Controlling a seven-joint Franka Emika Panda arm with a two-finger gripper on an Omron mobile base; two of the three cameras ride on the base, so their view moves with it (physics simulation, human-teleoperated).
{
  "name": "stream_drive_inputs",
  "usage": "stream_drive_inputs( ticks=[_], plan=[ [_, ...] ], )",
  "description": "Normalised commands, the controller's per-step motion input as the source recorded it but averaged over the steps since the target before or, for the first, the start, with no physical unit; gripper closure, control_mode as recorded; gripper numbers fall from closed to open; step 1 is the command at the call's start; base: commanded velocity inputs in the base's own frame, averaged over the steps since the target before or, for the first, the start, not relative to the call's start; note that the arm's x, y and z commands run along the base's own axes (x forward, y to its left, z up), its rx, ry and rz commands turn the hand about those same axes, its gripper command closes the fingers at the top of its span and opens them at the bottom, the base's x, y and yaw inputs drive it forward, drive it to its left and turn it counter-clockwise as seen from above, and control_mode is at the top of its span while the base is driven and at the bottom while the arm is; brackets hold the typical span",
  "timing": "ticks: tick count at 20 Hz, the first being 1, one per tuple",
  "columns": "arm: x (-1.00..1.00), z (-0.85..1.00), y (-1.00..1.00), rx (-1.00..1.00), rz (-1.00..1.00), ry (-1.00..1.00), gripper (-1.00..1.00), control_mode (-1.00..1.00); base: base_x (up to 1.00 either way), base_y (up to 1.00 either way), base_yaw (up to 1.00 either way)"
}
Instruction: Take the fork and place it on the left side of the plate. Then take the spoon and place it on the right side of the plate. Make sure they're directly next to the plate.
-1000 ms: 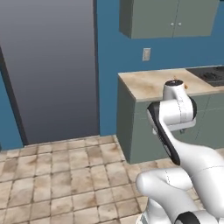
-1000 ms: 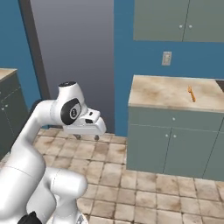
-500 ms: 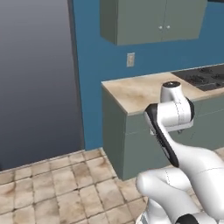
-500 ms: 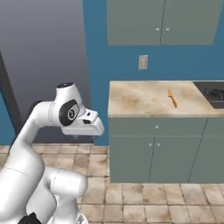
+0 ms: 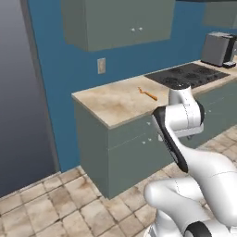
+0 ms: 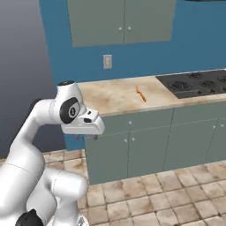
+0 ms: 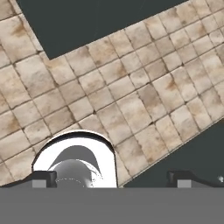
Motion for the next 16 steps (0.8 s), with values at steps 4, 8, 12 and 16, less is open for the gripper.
stream_drive_inputs(
  ticks=[4,8,12,16],
  plan=[
    [0.0,0.0,0.0,0.0,0.0,0.0,-1.0,1.0,0.5,-0.01,-0.51],
    [0.0,0.0,0.0,0.0,0.0,0.0,-1.0,1.0,0.57,0.0,-0.5],
    [0.0,0.0,0.0,0.0,0.0,0.0,-1.0,1.0,0.68,0.0,-0.34],
    [0.0,0.0,0.0,0.0,0.0,0.0,-1.0,1.0,0.8,0.0,-0.05]
  ],
)
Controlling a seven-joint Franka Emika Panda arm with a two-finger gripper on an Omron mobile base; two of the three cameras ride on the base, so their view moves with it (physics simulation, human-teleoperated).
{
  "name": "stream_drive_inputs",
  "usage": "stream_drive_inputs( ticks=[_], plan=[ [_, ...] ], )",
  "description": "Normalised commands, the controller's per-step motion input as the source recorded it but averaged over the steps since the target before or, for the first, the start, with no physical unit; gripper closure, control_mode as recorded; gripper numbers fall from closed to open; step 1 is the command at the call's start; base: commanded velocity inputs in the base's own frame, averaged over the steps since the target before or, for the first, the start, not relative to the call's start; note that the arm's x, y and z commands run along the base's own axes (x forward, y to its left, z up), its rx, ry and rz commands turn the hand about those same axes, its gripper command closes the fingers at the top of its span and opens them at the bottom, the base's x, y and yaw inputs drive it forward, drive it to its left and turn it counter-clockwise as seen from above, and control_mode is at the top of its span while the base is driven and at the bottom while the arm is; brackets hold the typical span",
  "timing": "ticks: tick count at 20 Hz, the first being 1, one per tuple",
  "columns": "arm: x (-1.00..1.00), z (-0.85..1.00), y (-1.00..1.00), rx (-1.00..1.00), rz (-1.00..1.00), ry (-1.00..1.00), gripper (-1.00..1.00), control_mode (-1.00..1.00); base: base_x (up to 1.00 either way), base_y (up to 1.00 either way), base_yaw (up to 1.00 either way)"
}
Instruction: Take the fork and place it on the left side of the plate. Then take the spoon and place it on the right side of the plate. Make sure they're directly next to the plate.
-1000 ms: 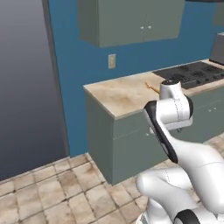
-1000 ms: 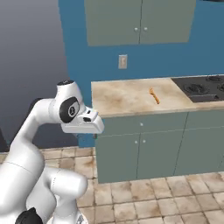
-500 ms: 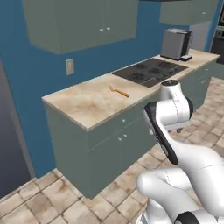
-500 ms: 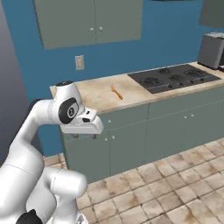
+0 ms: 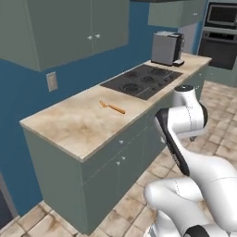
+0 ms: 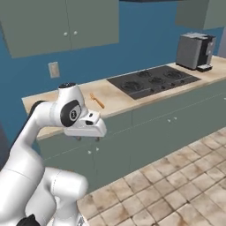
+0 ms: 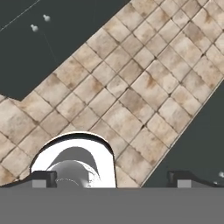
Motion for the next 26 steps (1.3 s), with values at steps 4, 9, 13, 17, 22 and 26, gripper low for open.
stream_drive_inputs(
  ticks=[4,9,13,17,22,26],
  plan=[
    [0.0,0.0,0.0,0.0,0.0,0.0,-1.0,1.0,0.84,0.0,0.0],
    [0.0,0.0,0.0,0.0,0.0,0.0,-1.0,1.0,0.73,-0.02,0.09],
    [0.0,0.0,0.0,0.0,0.0,0.0,-1.0,1.0,0.54,-0.2,0.32],
    [0.0,0.0,0.0,0.0,0.0,0.0,-1.0,1.0,0.36,-0.39,0.38],
    [0.0,0.0,0.0,0.0,0.0,0.0,-1.0,1.0,0.34,-0.47,0.38],
    [0.0,0.0,0.0,0.0,0.0,0.0,-1.0,1.0,0.41,-0.4,0.38]
  ],
)
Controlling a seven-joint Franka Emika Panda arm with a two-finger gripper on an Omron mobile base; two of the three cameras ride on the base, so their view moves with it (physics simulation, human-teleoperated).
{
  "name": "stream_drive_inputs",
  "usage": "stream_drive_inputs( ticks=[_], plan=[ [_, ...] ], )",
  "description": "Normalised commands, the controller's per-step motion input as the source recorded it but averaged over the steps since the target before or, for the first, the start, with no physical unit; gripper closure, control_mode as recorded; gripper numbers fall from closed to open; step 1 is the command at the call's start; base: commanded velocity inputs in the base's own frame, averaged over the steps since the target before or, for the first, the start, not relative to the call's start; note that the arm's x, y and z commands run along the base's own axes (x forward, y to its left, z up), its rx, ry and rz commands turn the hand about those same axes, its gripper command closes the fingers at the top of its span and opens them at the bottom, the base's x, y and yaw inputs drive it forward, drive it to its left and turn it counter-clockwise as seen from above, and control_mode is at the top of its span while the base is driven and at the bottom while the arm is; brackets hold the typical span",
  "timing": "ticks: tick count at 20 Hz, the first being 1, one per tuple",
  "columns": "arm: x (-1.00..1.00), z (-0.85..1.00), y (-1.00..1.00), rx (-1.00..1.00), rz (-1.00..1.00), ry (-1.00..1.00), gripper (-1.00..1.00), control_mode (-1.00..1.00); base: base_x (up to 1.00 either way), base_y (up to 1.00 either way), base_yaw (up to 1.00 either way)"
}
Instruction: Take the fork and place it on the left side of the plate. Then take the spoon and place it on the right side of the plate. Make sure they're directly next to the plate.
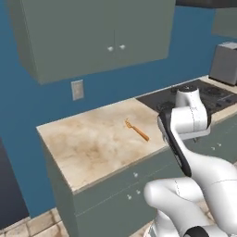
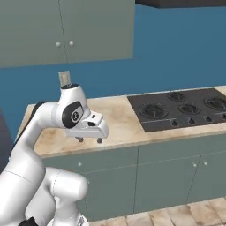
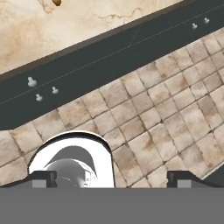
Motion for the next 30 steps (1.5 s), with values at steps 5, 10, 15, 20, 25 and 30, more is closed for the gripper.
stream_drive_inputs(
  ticks=[5,10,15,20,25,30],
  plan=[
    [0.0,0.0,0.0,0.0,0.0,0.0,-1.0,1.0,0.31,-0.32,0.38],
    [0.0,0.0,0.0,0.0,0.0,0.0,-1.0,1.0,0.33,-0.25,0.4],
    [0.0,0.0,0.0,0.0,0.0,0.0,-1.0,1.0,0.42,-0.36,0.4],
    [0.0,0.0,0.0,0.0,0.0,0.0,-1.0,1.0,0.48,-0.42,0.36],
    [0.0,0.0,0.0,0.0,0.0,0.0,-1.0,1.0,0.3,-0.44,0.31],
    [0.04,-0.01,-0.09,0.0,0.04,0.0,-1.0,-1.0,0.08,-0.17,0.12]
  ],
)
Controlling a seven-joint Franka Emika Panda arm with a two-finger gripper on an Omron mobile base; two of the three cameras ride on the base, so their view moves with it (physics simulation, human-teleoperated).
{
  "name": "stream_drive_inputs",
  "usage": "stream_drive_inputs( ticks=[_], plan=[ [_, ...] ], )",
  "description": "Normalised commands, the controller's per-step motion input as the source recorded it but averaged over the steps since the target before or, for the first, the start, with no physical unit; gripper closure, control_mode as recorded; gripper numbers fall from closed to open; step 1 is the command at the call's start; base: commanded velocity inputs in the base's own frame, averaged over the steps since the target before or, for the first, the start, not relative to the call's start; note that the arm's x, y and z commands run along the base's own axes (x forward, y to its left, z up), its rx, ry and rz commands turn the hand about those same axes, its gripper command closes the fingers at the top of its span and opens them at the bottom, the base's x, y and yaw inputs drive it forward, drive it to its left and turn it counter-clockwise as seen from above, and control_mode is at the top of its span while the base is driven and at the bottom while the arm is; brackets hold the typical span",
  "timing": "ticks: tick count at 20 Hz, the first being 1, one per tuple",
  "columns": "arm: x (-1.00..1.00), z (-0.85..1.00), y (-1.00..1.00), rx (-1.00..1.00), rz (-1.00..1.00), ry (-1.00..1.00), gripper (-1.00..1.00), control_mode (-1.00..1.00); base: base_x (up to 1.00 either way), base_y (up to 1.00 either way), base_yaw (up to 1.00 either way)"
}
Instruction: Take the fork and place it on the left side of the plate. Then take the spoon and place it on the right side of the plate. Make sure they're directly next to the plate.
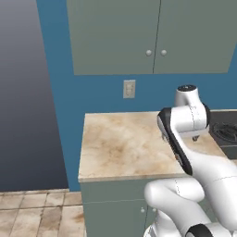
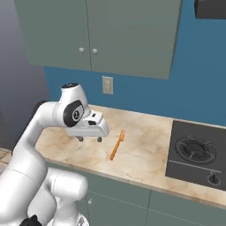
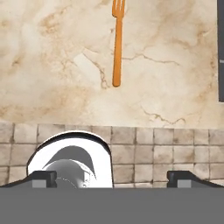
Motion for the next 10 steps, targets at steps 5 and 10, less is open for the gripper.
stream_drive_inputs(
  ticks=[5,10],
  plan=[
    [0.3,-0.16,-0.18,0.01,0.02,0.0,-1.0,-1.0,0.0,0.0,0.0],
    [0.42,-0.33,-0.1,0.0,-0.02,0.0,-1.0,-1.0,0.0,0.0,0.0]
  ],
)
